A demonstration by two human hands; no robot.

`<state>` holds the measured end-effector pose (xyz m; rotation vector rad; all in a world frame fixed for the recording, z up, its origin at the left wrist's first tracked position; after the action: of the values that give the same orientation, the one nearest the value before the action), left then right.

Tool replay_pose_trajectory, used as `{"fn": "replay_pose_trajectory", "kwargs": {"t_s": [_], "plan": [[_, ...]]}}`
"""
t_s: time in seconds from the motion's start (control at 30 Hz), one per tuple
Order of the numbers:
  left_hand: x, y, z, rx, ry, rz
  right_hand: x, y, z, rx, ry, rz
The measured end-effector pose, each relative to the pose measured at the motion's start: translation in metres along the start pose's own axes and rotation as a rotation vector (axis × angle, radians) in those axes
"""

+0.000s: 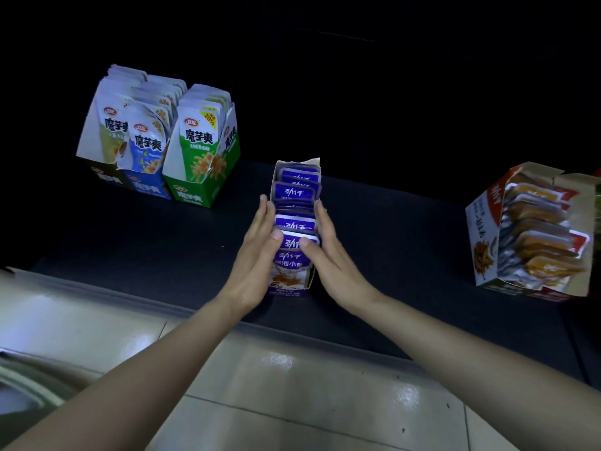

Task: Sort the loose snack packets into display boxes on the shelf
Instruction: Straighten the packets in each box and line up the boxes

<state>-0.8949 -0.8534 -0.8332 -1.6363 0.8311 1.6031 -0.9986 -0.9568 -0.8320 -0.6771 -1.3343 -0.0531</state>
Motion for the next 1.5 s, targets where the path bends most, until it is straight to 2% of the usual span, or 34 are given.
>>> {"fn": "replay_pose_trajectory", "kwargs": {"t_s": [0.13,0.23,0.33,0.43,0.57,0.77,1.07,1.27,1.4,1.5], "plan": [[-0.001,-0.003,-0.002,0.0,-0.015,0.021,0.001,-0.004,-0.003,0.019,0.01,0.009],[-0.002,-0.009,-0.001,-0.011,0.038,-0.01,0.001,-0.021,-0.003,-0.056,-0.009,-0.036],[-0.001,-0.012,0.002,-0.041,0.098,-0.009,0.003,-0.027,0.0,-0.09,-0.058,0.056],[-0.005,-0.016,0.002,-0.047,0.208,-0.139,0.005,-0.029,0.004,-0.089,-0.139,0.107],[-0.012,-0.019,0.006,-0.042,0.328,-0.321,0.013,-0.051,-0.009,-0.256,-0.21,0.244],[-0.015,-0.023,0.01,-0.052,0.367,-0.392,0.02,-0.056,-0.039,-0.152,-0.153,0.571],[-0.017,-0.023,0.014,-0.019,0.385,-0.419,0.02,-0.058,-0.048,-0.024,-0.153,0.591],[-0.017,-0.021,0.013,-0.004,0.391,-0.414,0.019,-0.057,-0.038,-0.093,-0.225,0.767],[-0.018,-0.023,0.012,-0.018,0.385,-0.424,0.016,-0.057,-0.035,-0.11,-0.185,0.824],[-0.019,-0.023,0.012,-0.018,0.384,-0.429,0.013,-0.053,-0.034,-0.08,-0.197,0.781]]}}
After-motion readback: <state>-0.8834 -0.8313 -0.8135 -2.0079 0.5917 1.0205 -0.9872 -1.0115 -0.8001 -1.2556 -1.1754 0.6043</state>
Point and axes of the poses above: each hand's wrist, its own z-axis away from the middle knuckle, its own y-axis out of the palm, x = y × z, the point moved 4 cm from there along -z, towards the middle knuckle, and after that the axes turned 11 degrees about z, right-handed, at the moved point
